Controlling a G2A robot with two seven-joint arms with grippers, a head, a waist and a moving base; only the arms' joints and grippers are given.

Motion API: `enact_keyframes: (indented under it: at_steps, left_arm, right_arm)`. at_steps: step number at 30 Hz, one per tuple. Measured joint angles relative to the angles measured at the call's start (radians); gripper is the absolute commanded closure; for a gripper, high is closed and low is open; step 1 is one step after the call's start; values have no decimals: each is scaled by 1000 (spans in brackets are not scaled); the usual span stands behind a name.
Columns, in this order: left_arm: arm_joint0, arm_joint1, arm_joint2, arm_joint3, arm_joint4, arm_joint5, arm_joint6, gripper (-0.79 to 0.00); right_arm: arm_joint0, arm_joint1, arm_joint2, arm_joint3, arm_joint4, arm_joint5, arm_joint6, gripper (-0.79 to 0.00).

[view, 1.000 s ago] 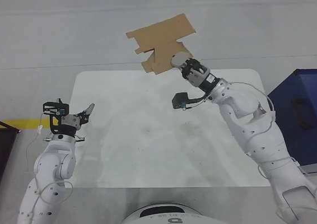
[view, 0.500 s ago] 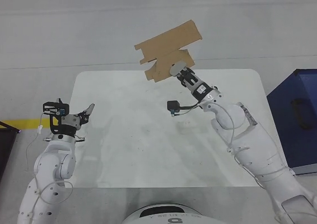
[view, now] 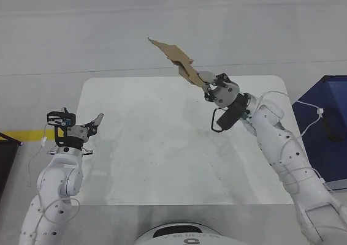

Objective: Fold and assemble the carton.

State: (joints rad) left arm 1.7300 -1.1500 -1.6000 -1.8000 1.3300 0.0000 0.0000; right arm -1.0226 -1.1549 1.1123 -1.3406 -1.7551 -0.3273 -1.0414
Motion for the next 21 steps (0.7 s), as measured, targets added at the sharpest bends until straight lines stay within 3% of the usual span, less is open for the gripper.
enact_keyframes:
  at_steps: [3,6,17,19,21]
  left_arm:
    - [0,0,0,0,0,0,0,-785]
    - [0,0,0,0,0,0,0,-785]
    - [0,0,0,0,-1,-1,1,-785]
    - [-8,1,12,-9,-17,-47,6,-785]
    - [-28,4,28,-30,-61,-166,-29,-785]
  right_arm:
    - [44,-14,-35,116,133,-108,-124,0]
    - [72,-23,-63,199,167,-159,-193,0]
    - [71,-23,-62,197,164,-157,-190,0]
    - [70,-23,-64,194,166,-159,-192,0]
    - [69,-27,-90,174,208,-207,-221,0]
